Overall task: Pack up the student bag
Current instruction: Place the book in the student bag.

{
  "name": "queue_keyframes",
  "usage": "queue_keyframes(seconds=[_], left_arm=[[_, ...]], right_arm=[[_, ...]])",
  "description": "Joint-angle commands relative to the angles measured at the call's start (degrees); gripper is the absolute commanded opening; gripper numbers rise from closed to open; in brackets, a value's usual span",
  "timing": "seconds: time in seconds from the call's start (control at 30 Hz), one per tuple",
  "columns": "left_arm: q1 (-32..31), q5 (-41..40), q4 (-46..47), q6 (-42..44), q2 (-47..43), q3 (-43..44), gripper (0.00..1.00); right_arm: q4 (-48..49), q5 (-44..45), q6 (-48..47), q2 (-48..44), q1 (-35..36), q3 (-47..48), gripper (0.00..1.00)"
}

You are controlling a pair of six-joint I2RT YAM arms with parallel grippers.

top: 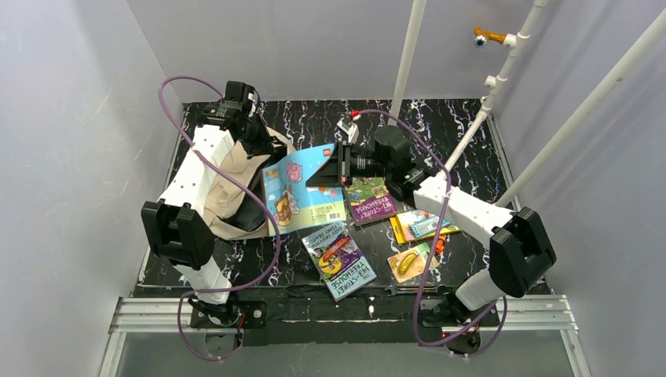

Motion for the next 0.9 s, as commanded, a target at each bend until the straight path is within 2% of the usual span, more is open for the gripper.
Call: queue_keyframes(seconds=[0.0, 0.1, 0.2, 0.4, 0.5, 0.63, 0.77, 0.87], left_arm=[[0.4, 9.4, 0.9, -0.5, 0.8, 4.7, 0.00], [0.5, 11.0, 1.0, 1.3, 2.7, 4.2, 0.00], [0.2, 12.4, 1.2, 4.0, 4.2, 2.8, 0.00], [-3.1, 5.4, 1.1, 11.3, 3.4, 0.4, 0.02], [-6.8, -1.8, 0.9, 15.2, 2.1, -2.0, 0.24], [-11.4, -11.8, 0.8, 18.5, 0.9, -6.2, 0.49], [-13.6, -21.6, -0.1, 19.0, -0.4, -12.0, 0.59], [-13.6, -24.4, 1.0, 18.2, -4.6, -17.2, 0.70]], right_arm=[[10.5, 1.2, 7.2, 1.1, 0.4, -6.0, 0.01], [12.6, 3.3, 5.5, 4.0, 0.1, -10.5, 0.01], [19.6, 4.9, 5.8, 8.1, -0.7, -14.4, 0.01], [29.8, 6.8, 9.2, 16.5, -1.5, -14.0, 0.01], [28.6, 8.3, 9.8, 16.9, -1.5, -12.3, 0.01], [22.0, 9.3, 8.7, 15.5, -1.7, -12.6, 0.01], [21.0, 9.2, 8.7, 14.1, -1.7, -14.7, 0.01], [21.0, 8.6, 8.7, 13.5, -1.6, -15.7, 0.01]])
